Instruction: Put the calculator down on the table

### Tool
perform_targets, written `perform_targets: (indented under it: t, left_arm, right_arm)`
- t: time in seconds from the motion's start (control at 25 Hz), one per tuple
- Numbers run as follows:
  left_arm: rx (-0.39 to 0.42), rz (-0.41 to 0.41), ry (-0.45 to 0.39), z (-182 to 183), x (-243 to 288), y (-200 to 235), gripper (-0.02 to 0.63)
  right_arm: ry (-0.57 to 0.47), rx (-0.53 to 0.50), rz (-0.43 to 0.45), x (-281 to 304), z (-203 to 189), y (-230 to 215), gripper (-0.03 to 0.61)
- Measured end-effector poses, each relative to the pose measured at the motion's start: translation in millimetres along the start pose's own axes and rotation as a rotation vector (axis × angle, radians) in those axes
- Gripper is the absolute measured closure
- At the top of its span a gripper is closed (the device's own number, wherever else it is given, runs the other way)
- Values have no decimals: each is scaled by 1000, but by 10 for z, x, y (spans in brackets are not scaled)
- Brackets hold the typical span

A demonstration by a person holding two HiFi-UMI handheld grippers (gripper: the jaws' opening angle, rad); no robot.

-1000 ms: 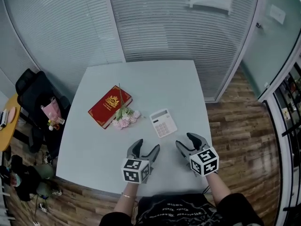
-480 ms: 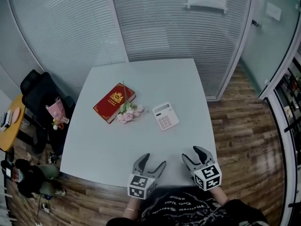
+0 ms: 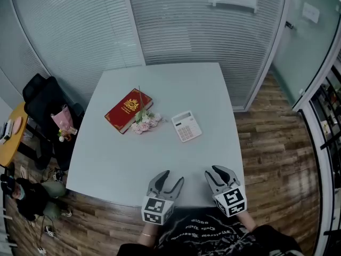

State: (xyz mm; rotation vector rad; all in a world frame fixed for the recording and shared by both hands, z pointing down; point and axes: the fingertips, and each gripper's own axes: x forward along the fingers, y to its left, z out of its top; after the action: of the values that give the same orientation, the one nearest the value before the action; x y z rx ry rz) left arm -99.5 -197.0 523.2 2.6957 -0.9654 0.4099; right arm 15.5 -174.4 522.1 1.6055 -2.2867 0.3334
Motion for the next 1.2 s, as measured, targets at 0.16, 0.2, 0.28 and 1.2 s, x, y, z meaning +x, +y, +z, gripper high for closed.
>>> perform_targets:
  t: [0.16,0.2,0.28,1.2]
  left_arm:
    - [11,-19,9,-49,7,-68,455]
    - [1,-17,22,-80,14,-79,494]
    - [-14,-10,51,-141,33,-106,577]
    - [-44,-69,21,-114,77,-199,594]
  right_arm:
    - [-26,-15,19,9,38,58,549]
    - [-29,-15,21,6,43,66,562]
    - [-37,-3,20,-7,56,76,571]
    - [-27,-40,-7,35,30,126,572]
